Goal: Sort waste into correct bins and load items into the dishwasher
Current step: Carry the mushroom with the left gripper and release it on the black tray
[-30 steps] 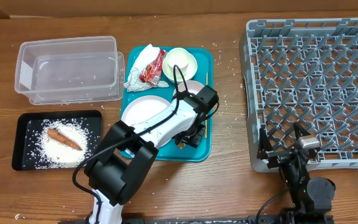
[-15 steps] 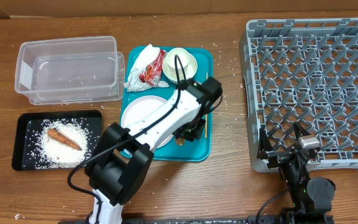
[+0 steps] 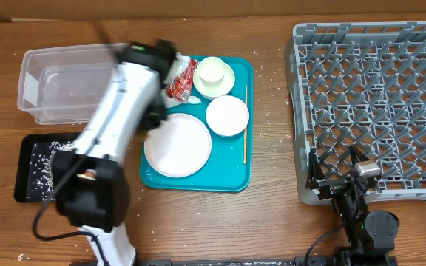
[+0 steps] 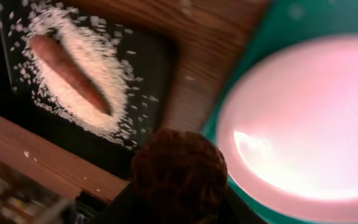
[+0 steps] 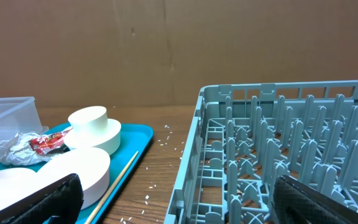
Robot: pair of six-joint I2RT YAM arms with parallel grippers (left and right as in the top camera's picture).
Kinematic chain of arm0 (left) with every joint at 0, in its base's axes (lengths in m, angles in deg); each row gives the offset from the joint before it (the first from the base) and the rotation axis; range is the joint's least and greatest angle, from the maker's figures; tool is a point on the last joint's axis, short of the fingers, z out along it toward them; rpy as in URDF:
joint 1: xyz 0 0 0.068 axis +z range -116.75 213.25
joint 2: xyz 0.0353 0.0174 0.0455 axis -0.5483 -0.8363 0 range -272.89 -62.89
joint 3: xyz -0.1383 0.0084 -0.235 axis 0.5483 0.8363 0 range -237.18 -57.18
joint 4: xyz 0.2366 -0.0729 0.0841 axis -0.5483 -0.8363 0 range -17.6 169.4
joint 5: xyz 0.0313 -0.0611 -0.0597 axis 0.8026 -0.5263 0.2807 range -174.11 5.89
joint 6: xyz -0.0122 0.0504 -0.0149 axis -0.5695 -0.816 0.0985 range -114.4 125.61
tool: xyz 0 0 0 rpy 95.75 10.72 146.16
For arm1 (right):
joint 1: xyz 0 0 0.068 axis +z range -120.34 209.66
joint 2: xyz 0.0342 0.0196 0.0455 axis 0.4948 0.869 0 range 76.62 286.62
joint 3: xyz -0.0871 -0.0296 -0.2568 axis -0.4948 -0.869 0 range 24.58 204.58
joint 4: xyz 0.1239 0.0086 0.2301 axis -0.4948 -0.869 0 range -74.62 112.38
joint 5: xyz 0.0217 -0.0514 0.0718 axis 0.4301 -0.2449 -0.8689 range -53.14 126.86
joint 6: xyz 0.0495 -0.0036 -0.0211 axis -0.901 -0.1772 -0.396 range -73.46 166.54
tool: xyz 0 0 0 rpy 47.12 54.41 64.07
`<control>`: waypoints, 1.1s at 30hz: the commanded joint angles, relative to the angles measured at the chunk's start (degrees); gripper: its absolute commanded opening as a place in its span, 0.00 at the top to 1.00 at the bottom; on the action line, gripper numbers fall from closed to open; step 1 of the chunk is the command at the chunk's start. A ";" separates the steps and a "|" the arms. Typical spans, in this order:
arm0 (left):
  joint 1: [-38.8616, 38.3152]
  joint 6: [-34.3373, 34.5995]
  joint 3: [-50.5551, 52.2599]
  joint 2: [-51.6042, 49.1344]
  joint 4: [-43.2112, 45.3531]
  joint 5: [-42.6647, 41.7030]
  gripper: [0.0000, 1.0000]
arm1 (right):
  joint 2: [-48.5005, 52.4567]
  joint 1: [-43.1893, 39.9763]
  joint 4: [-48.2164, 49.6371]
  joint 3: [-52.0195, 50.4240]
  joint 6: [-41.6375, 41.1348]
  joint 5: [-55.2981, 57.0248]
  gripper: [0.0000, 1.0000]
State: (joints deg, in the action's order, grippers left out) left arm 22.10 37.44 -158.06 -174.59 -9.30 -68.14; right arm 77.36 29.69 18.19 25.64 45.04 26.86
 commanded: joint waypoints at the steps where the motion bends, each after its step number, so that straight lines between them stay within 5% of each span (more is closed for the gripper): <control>1: 9.07 2.05 0.61 1.70 1.68 -3.52 0.67 | -0.55 -0.15 0.22 -0.59 -0.17 0.52 0.00; 14: 24.85 1.81 18.84 1.70 16.28 -12.24 0.64 | -0.55 -0.15 0.22 -0.59 -0.17 0.52 0.00; 20: 25.42 1.55 19.30 1.73 16.79 -11.96 0.41 | -0.55 -0.15 0.22 -0.59 -0.17 0.52 0.00; 33: 24.63 1.38 12.72 13.22 11.02 -12.26 0.48 | -0.55 -0.15 0.22 -0.59 -0.17 0.52 0.00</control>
State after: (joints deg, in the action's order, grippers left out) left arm 47.23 38.71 -142.04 -169.73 2.00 -79.77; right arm 77.36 29.69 18.22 25.64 45.04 26.86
